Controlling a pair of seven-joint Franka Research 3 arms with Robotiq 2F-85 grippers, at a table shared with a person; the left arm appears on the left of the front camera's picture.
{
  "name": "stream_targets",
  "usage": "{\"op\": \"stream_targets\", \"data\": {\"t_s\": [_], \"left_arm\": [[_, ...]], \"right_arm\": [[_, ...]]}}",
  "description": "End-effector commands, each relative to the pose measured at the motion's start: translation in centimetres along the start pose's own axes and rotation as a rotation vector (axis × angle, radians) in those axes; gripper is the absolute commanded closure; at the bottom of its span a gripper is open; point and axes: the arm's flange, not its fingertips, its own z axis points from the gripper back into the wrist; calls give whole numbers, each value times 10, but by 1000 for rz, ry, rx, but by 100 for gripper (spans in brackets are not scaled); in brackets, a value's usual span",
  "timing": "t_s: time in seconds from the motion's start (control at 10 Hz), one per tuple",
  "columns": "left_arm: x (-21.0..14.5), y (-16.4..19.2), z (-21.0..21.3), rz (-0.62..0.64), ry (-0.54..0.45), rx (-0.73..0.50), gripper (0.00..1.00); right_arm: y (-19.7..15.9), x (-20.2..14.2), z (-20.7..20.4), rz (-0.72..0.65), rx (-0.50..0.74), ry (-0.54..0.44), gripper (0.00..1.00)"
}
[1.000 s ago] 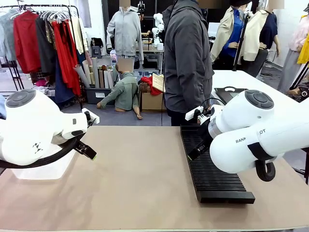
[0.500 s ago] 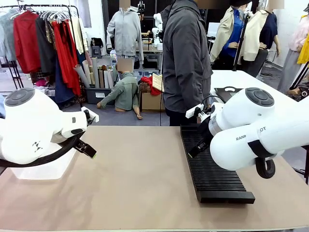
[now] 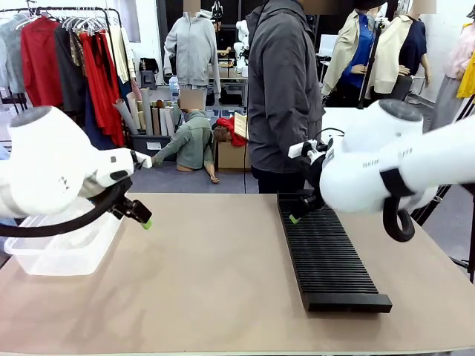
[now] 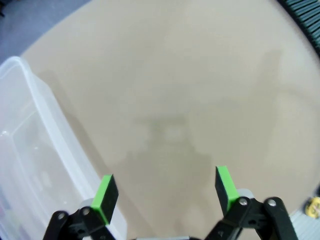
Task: Sort PCBs into racks and boxes based on the side picked up.
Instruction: Pick up the Blank PCB handed by the Human.
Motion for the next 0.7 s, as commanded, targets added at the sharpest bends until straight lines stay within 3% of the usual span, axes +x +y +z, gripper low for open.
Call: {"op": "stream_targets", "data": {"t_s": [0.0, 0.3, 0.6], "left_arm": [[19, 33, 18, 81, 35, -143, 0], [29, 62, 50, 189, 5, -356, 0], [12, 111, 83, 388, -169, -667, 0]], "right_arm": [[-30, 14, 22, -113, 139, 47, 0], [-68, 14, 49, -289, 333, -10, 0], [-115, -12, 77, -482, 742, -127, 0]]}}
